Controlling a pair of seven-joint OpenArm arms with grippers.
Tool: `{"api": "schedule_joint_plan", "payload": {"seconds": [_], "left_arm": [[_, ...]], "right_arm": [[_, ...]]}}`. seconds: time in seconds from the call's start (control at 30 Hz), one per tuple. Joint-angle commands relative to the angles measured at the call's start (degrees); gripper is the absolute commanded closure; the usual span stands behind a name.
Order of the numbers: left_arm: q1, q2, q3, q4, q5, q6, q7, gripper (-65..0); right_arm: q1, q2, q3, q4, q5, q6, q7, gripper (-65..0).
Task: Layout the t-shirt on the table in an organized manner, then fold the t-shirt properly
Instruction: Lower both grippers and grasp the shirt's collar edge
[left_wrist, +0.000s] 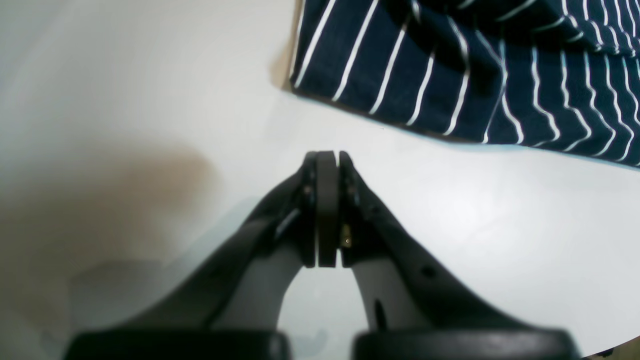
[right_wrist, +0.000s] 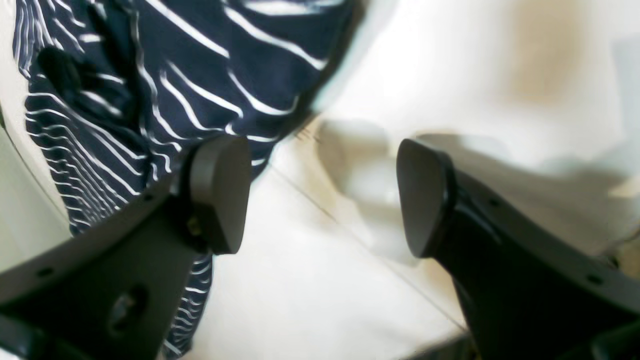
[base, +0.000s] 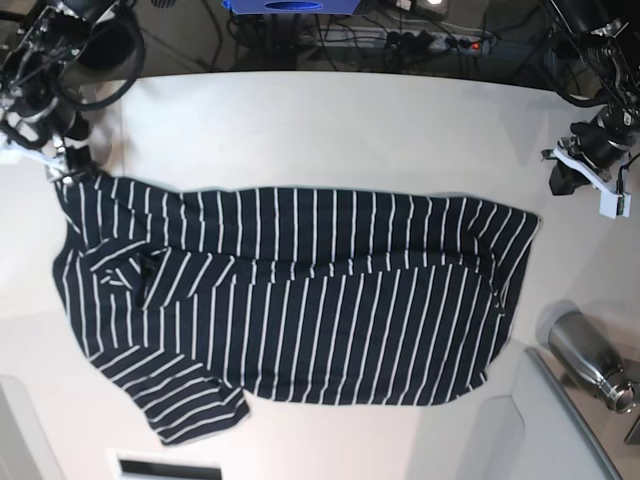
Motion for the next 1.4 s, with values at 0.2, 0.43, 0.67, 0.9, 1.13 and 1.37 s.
{"api": "schedule_joint_plan", "payload": {"seconds": [0.2,0.43,0.67,0.9,1.13,1.37], "left_arm": [[-0.21,-1.31,-0.5,0.77,-0.94,-0.49,-1.1,0.0],[-0.21,-1.31,-0.5,0.59,-0.94,-0.49,-1.1,0.0],[-0.21,-1.31,-0.5,0.42,-0.94,-0.49,-1.1,-0.5],[-1.01,-1.31,-0.5,0.42,-1.38,-0.49,-1.1,-38.8],[-7.6,-1.22,-0.5,-8.28,-1.38,-0.49,-1.1,-42.5],[-11.56,-1.14,-0.86,-17.87,-1.29,-0.49,-1.36,-41.6]], "right_arm": [[4.15,3.16,-0.07,-7.01,0.96,1.93,3.14,-43.2],[4.94,4.13,-0.15,-10.09,1.05,1.93,6.83,-43.1],[4.76,4.13,-0.15,-10.09,0.96,2.2,6.92,-31.7],[4.76,3.77,-0.15,-10.18,0.96,2.28,6.56,-2.0],[4.76,3.86,-0.15,-11.76,0.96,2.28,6.48,-0.6],[4.67,3.95,-0.15,-11.59,1.05,2.28,6.39,-0.6]]}}
